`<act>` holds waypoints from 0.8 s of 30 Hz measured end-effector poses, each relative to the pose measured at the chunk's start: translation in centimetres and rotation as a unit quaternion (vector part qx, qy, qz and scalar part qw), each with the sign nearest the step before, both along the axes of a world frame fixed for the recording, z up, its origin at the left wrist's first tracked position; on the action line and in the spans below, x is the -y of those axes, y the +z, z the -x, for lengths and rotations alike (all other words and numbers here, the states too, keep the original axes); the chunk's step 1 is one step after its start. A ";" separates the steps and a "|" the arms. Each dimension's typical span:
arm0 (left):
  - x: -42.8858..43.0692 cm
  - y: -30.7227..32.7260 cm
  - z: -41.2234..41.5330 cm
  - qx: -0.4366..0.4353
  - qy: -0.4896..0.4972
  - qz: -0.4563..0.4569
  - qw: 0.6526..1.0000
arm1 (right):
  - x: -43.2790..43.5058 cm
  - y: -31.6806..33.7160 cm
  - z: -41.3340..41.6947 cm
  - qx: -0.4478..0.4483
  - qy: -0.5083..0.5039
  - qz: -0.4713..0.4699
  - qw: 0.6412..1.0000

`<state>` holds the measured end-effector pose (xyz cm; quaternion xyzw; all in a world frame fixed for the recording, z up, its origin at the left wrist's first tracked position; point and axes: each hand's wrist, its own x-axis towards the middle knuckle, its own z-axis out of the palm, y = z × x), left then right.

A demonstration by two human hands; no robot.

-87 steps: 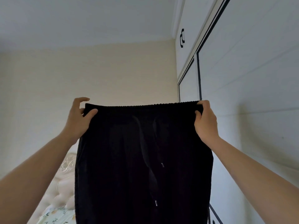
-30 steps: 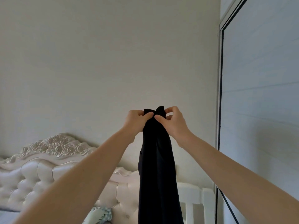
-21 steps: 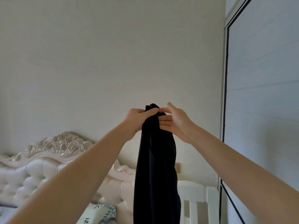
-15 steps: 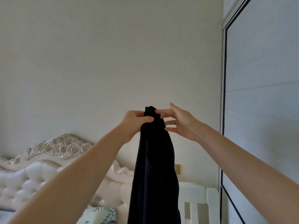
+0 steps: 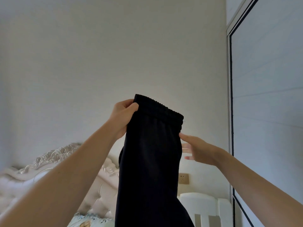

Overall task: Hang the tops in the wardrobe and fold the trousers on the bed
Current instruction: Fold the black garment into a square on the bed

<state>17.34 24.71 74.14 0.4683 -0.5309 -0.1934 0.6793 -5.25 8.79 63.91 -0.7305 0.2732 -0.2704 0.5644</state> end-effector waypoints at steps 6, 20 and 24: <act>-1.0 1.1 -1.8 0.010 0.062 0.046 0.997 | -2.6 2.6 -2.4 0.105 0.079 0.041 0.991; -3.2 2.0 -5.4 0.286 0.200 0.010 0.937 | -4.2 11.4 -3.3 0.069 -0.162 0.295 0.939; -4.0 2.5 -5.2 0.261 0.178 0.008 0.949 | -4.6 12.0 -3.0 0.102 -0.161 0.286 0.939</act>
